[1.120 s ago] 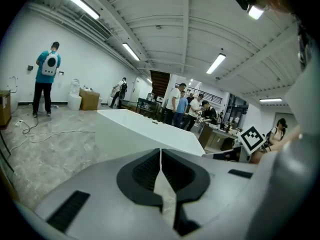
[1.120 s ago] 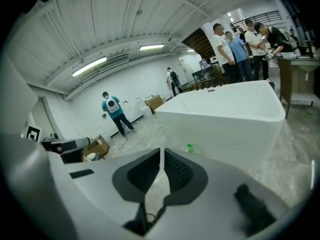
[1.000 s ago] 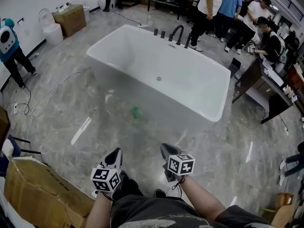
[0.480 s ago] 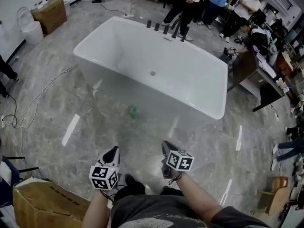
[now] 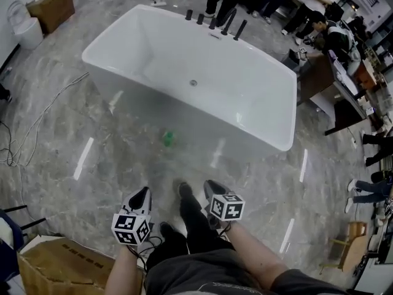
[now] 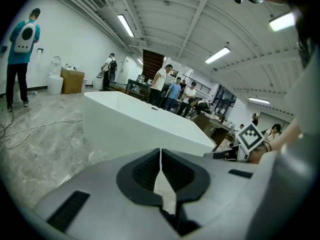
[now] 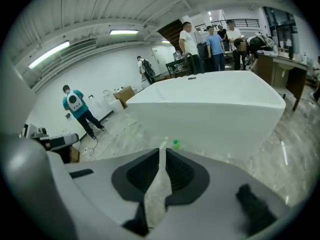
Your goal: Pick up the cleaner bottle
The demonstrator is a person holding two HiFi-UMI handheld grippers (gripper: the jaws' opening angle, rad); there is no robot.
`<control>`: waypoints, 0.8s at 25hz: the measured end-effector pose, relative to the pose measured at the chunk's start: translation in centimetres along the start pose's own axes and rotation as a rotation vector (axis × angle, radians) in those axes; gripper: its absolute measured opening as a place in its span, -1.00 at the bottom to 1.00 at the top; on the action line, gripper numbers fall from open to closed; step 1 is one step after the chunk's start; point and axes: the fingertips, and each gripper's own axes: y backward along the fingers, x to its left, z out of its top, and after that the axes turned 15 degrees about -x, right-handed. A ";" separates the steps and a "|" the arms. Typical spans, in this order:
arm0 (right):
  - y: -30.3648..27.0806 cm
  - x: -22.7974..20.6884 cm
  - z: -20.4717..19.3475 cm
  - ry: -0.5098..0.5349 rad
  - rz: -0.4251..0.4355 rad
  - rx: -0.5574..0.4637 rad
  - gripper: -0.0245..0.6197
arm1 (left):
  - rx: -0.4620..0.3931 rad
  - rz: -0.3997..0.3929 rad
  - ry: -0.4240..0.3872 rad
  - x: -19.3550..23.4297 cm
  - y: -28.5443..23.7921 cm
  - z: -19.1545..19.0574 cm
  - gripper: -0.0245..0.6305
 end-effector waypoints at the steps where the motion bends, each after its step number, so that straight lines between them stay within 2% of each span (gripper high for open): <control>1: -1.1 -0.2 -0.2 -0.002 0.004 0.006 -0.83 | 0.002 0.008 -0.004 0.2 -0.6 -0.1 -0.86; 4: -4.9 -1.1 -0.7 0.001 0.018 0.021 -0.83 | 0.005 0.041 -0.005 1.0 -2.5 -0.4 -0.86; 8: -11.6 -2.1 -1.0 0.070 0.044 0.041 -0.79 | 0.019 0.092 -0.006 3.7 -6.5 -1.8 -0.86; 9: -13.4 -2.3 -1.2 0.086 0.058 0.043 -0.72 | 0.022 0.101 -0.010 4.5 -7.7 -2.3 -0.86; 11: -16.9 -2.6 -2.0 0.098 0.080 0.049 -0.40 | 0.026 0.116 -0.014 6.0 -10.0 -3.5 -0.86; 16: -25.6 -4.4 -5.4 0.129 0.064 0.045 -0.01 | 0.035 0.181 0.001 10.1 -15.2 -7.4 -0.86; 20: -31.8 -6.0 -10.1 0.142 0.047 0.097 0.10 | 0.044 0.246 0.012 13.7 -17.9 -11.8 -0.86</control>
